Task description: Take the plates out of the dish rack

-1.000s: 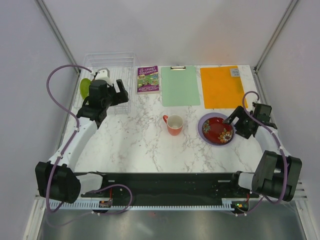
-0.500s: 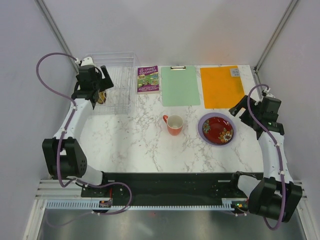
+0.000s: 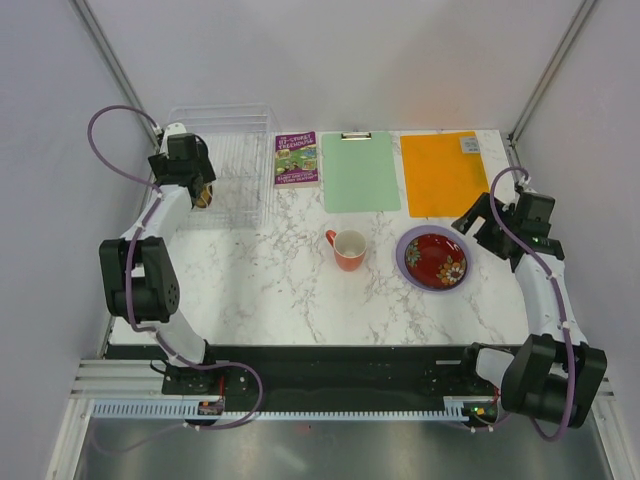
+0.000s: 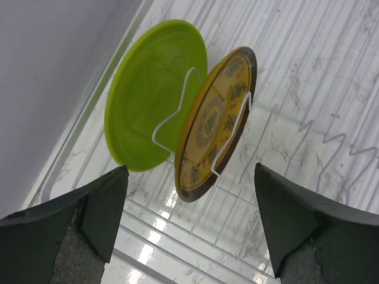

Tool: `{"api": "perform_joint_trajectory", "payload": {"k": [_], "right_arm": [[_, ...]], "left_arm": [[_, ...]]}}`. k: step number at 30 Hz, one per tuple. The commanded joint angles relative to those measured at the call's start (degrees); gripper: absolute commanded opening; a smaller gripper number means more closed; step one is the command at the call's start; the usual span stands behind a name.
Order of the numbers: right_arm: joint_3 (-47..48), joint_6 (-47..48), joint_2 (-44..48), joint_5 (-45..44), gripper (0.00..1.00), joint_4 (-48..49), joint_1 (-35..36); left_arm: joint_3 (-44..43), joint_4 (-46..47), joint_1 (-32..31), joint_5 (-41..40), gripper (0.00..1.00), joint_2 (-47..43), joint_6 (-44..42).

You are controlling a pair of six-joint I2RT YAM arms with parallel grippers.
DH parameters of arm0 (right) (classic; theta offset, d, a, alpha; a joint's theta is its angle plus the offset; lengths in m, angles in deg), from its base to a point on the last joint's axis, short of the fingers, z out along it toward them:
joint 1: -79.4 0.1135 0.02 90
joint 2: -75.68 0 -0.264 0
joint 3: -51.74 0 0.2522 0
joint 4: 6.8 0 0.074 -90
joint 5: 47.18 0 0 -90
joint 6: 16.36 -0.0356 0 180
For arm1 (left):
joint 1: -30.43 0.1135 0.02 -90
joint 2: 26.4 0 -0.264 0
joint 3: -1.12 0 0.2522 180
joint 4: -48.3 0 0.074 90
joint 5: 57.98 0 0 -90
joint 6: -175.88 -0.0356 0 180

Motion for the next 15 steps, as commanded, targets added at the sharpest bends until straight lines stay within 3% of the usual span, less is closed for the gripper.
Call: {"api": "perform_joint_trajectory", "payload": {"k": [1,11,14,15], "right_arm": [[-0.66,0.68,-2.44,2.01,0.98,3.65,0.19],[-1.01,1.21,-5.60,3.59,0.96,5.41,0.19],[-1.10,1.56,-5.78,3.68,0.92,5.76,0.19],[-1.27,1.82,-5.78,3.77,0.85,5.85,0.28]], "left_arm": [[-3.74,5.11,0.61,-5.13,0.93,2.02,-3.51],[-6.03,4.94,2.99,0.41,0.76,8.70,-0.18],[-7.43,5.03,3.16,1.55,0.65,10.46,0.00],[-8.22,4.94,3.25,1.81,0.60,10.81,-0.17]]}}
